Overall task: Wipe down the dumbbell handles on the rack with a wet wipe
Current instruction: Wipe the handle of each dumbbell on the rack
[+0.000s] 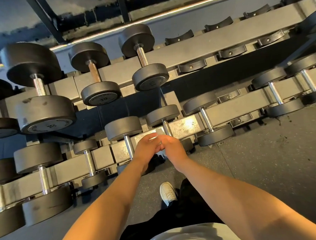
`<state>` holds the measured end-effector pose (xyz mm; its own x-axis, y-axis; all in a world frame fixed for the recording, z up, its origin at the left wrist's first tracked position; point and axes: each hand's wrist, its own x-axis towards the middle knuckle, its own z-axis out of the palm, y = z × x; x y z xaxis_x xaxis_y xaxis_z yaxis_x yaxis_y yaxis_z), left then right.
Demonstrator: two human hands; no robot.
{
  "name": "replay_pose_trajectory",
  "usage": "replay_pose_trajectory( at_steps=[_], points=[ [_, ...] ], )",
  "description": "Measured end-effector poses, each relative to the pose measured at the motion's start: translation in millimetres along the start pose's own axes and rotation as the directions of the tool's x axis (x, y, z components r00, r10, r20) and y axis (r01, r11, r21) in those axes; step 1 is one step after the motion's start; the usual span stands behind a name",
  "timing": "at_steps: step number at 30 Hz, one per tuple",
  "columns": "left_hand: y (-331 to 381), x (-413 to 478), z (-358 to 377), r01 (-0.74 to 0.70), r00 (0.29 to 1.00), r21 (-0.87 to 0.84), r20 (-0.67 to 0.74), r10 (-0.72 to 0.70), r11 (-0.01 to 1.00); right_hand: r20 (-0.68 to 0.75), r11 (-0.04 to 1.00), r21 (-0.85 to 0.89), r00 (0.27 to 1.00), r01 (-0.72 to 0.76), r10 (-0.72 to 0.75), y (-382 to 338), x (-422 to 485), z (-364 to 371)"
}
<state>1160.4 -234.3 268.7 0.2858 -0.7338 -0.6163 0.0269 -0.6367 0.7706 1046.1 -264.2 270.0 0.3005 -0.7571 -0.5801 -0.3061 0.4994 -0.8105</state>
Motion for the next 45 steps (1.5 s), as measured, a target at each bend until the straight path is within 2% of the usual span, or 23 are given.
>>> replay_pose_trajectory(
  at_steps=[5,6,10,13,15,18,23,24,26,28,29,32,35,37,42,45],
  points=[
    [-7,8,-6,0.074,0.995,-0.081,-0.066,-0.08,0.994,0.115,0.978,0.162,0.987,-0.128,0.11,-3,0,-9],
    [-7,9,-7,0.085,0.991,-0.112,-0.09,-0.095,0.99,0.105,0.978,0.17,0.989,-0.122,0.105,-1,1,-10],
    [-4,8,-6,0.077,0.986,-0.276,-0.124,-0.115,0.958,-0.085,0.987,0.127,0.99,-0.098,0.109,6,8,-12],
    [0,5,-6,0.09,0.989,-0.355,-0.077,-0.125,0.931,0.02,0.965,0.218,0.989,-0.147,0.146,8,10,-14],
    [2,3,-6,0.098,0.991,-0.362,-0.047,-0.123,0.927,0.083,0.963,0.209,0.985,-0.168,0.154,9,11,-14],
    [0,7,-5,0.103,0.989,-0.345,-0.069,-0.134,0.933,0.065,0.958,0.195,0.977,-0.213,0.204,9,14,-13],
    [-8,20,-2,0.076,0.964,-0.165,-0.24,-0.114,0.983,0.043,0.954,0.182,0.971,-0.24,0.236,15,22,-18],
    [-11,21,0,0.062,0.962,-0.109,-0.258,-0.088,0.992,0.032,0.956,0.185,0.974,-0.228,0.226,15,22,-19],
    [-15,19,3,-0.039,0.954,0.044,-0.296,0.051,0.998,-0.026,0.962,0.192,0.979,-0.195,0.203,15,22,-21],
    [-16,13,7,-0.159,0.951,0.163,-0.239,0.195,0.974,-0.063,0.957,0.24,0.981,-0.164,0.184,16,23,-21],
    [-18,8,10,-0.19,0.96,0.165,-0.176,0.218,0.968,-0.059,0.953,0.261,0.983,-0.155,0.176,17,23,-22],
    [-24,4,18,-0.201,0.979,0.228,0.02,0.202,0.953,-0.01,0.938,0.308,0.986,-0.157,0.168,19,25,-24],
    [-33,14,27,-0.202,0.979,0.496,0.073,0.191,0.844,0.057,0.94,0.302,0.988,-0.157,0.146,22,29,-32],
    [-38,23,33,-0.191,0.981,0.602,0.079,0.18,0.775,0.055,0.955,0.258,0.989,-0.147,0.138,25,32,-39],
    [-40,40,47,-0.102,0.994,0.6,0.028,0.107,0.793,-0.084,0.982,0.135,0.986,-0.132,0.144,36,50,-56],
    [-33,46,55,-0.076,0.997,0.481,0.05,0.06,0.873,-0.141,0.991,0.077,0.983,-0.109,0.119,41,65,-64]
  ],
)
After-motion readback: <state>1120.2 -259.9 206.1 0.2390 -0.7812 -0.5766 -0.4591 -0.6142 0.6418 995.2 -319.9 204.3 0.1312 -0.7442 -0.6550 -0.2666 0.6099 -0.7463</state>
